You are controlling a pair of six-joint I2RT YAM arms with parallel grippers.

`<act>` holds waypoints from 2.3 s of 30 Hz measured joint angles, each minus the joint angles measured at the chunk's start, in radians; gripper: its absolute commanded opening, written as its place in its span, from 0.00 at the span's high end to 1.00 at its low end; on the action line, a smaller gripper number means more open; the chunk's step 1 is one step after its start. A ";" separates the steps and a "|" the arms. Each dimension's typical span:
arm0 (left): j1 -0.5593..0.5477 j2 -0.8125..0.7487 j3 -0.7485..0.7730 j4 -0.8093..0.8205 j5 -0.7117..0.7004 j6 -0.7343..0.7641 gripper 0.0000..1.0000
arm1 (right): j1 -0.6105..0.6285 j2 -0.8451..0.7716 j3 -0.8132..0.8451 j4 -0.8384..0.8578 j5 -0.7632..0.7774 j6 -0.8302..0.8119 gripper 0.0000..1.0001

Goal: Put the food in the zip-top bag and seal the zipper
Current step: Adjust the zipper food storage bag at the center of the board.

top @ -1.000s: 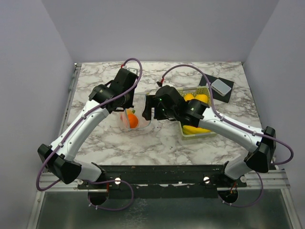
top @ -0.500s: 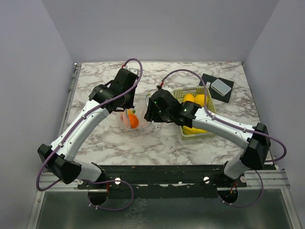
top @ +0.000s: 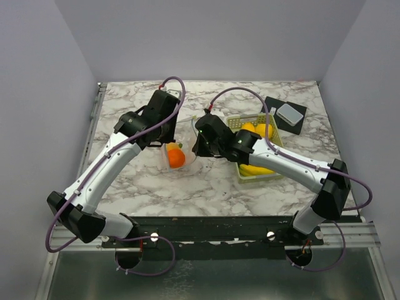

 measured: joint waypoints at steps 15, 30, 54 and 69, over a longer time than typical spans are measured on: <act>0.000 -0.098 -0.007 -0.065 0.058 -0.001 1.00 | 0.000 -0.093 0.128 -0.186 -0.016 -0.171 0.99; 0.000 -0.111 -0.287 0.153 0.206 -0.034 1.00 | -0.097 -0.113 -0.010 -0.229 -0.135 -0.224 0.99; 0.000 -0.283 -0.103 0.339 0.267 -0.031 0.97 | -0.149 -0.124 0.177 -0.264 -0.114 -0.242 0.99; 0.000 -0.222 -0.167 0.248 0.273 -0.042 0.98 | -0.149 -0.052 0.119 -0.270 -0.164 -0.233 0.99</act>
